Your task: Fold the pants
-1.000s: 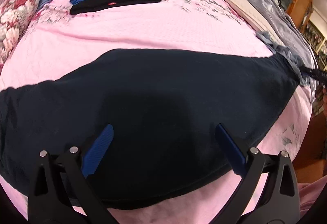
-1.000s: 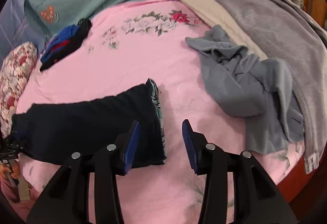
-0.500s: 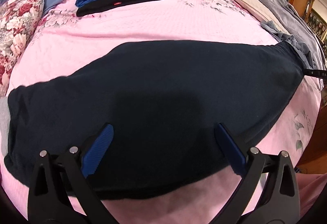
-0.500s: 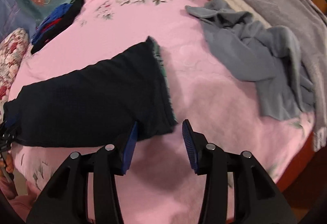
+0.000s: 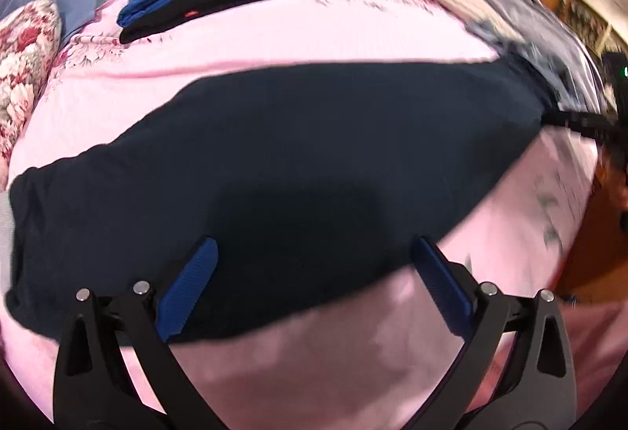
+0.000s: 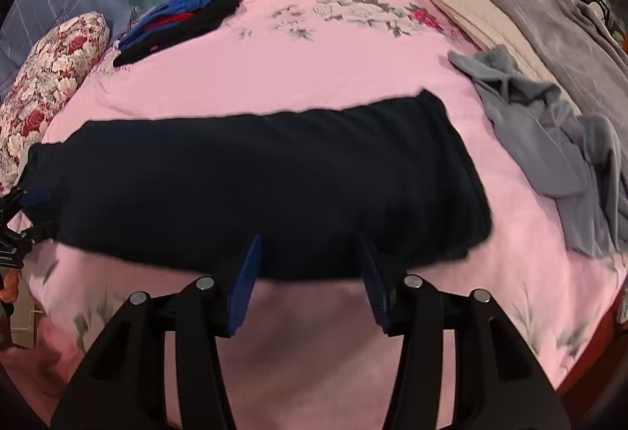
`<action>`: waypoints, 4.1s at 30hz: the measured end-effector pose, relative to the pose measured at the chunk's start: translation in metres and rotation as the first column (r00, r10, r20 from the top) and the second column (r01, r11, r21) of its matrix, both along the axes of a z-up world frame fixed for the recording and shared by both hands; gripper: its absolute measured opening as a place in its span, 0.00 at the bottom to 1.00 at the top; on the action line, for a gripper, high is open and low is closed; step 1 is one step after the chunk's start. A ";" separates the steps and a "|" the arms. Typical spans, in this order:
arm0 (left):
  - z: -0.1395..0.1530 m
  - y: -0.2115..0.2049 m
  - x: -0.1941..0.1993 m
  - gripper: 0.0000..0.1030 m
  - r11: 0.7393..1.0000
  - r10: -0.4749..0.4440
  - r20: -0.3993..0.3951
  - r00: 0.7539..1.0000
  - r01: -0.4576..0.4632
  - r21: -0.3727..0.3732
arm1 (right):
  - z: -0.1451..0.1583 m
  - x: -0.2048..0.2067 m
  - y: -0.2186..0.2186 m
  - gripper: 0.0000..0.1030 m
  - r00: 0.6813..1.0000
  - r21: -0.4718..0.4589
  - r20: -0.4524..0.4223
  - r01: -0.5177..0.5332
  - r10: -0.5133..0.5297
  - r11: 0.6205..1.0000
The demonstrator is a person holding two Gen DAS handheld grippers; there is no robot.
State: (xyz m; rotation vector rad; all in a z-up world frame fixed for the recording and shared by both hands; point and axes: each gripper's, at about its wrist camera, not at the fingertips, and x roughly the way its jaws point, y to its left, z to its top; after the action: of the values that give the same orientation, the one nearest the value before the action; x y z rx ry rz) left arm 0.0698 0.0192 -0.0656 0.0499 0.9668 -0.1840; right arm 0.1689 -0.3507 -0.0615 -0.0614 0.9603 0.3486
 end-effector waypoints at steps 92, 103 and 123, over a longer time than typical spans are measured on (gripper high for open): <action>0.010 0.105 0.003 0.98 0.776 0.489 0.114 0.865 -0.372 -0.509 | 0.027 -0.016 0.214 0.15 0.891 0.171 0.155 -0.450 0.428 0.876; 0.017 0.100 0.036 0.98 0.668 0.187 0.022 0.982 -0.111 -0.736 | 0.024 -0.039 0.214 0.48 0.840 0.041 0.171 -0.528 0.515 0.848; -0.021 0.040 0.104 0.95 0.484 -0.137 -0.229 0.964 -0.137 -0.864 | 0.020 -0.066 0.231 0.13 0.764 -0.185 0.336 -0.521 0.552 0.833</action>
State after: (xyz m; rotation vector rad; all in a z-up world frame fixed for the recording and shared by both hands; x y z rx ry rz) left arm 0.1743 0.0593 -0.0865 -0.9784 1.0443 -0.7003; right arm 0.1024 -0.1202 -0.0410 -0.4751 0.5518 0.8013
